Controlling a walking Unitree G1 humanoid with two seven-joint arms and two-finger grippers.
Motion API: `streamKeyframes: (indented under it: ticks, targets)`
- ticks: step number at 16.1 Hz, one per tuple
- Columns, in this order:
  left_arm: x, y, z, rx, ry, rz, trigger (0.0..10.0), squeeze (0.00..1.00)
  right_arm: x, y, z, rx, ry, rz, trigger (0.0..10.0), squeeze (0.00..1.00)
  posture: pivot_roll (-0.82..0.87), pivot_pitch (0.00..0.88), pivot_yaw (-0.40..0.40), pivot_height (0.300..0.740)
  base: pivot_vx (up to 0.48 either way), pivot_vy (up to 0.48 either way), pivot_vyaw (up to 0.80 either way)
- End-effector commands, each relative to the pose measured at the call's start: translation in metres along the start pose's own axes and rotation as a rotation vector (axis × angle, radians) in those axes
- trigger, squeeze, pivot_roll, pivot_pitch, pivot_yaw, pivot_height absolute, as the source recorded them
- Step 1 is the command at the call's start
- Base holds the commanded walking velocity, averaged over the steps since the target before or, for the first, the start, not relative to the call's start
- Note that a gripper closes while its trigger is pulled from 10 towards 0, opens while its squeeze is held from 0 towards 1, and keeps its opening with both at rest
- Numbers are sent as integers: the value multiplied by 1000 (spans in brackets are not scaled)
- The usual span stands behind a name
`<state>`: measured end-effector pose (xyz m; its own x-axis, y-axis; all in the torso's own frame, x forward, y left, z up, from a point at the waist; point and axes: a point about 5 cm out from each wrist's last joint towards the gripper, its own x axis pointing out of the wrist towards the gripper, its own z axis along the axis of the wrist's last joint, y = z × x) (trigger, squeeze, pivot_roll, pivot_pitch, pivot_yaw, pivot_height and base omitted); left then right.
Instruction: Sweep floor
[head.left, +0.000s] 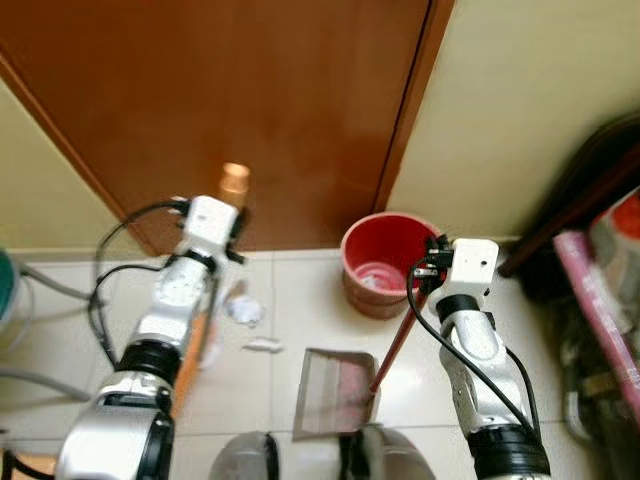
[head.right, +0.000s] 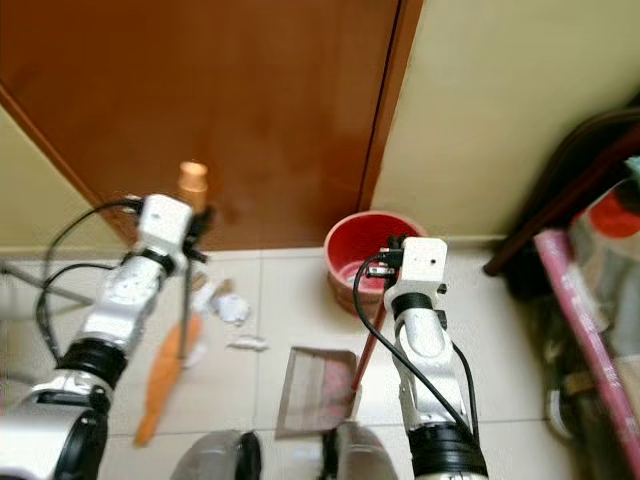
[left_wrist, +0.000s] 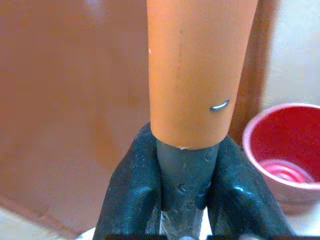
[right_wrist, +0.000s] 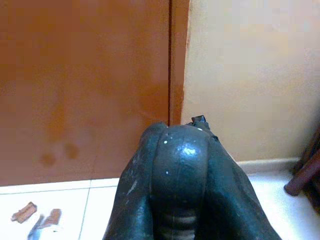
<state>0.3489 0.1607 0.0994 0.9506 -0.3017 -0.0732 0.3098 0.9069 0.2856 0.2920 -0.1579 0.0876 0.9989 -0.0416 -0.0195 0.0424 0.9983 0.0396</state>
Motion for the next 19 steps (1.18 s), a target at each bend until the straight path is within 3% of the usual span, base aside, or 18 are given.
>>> streamKeyframes:
  ticks: [1,4,6,11,14,19]
  targets:
    - [-4,-1,-1,-2,-13,-33,10000,0,-2,-1,1,13,-6,-26,10000,0,-3,182,75,740,0,0,0]
    - [-15,-21,1,1,-50,-181,10000,0,-1,-9,0,8,0,-79,10000,0,18,186,103,740,0,0,0]
    - [-21,-38,15,-19,-110,-246,10000,0,2,-18,0,-10,9,-112,10000,0,21,185,101,740,0,0,0]
    - [-19,-62,46,-124,-215,-210,10000,0,7,-39,-3,-137,60,-191,10000,0,23,165,36,740,0,0,0]
    - [-17,-62,62,-148,-260,-169,10000,0,6,-43,-7,-172,84,-189,10000,0,8,163,-1,740,0,0,0]
    - [-20,-42,99,-97,-365,-81,10000,0,8,-46,-7,-244,111,-168,10000,0,2,152,-51,740,0,0,0]
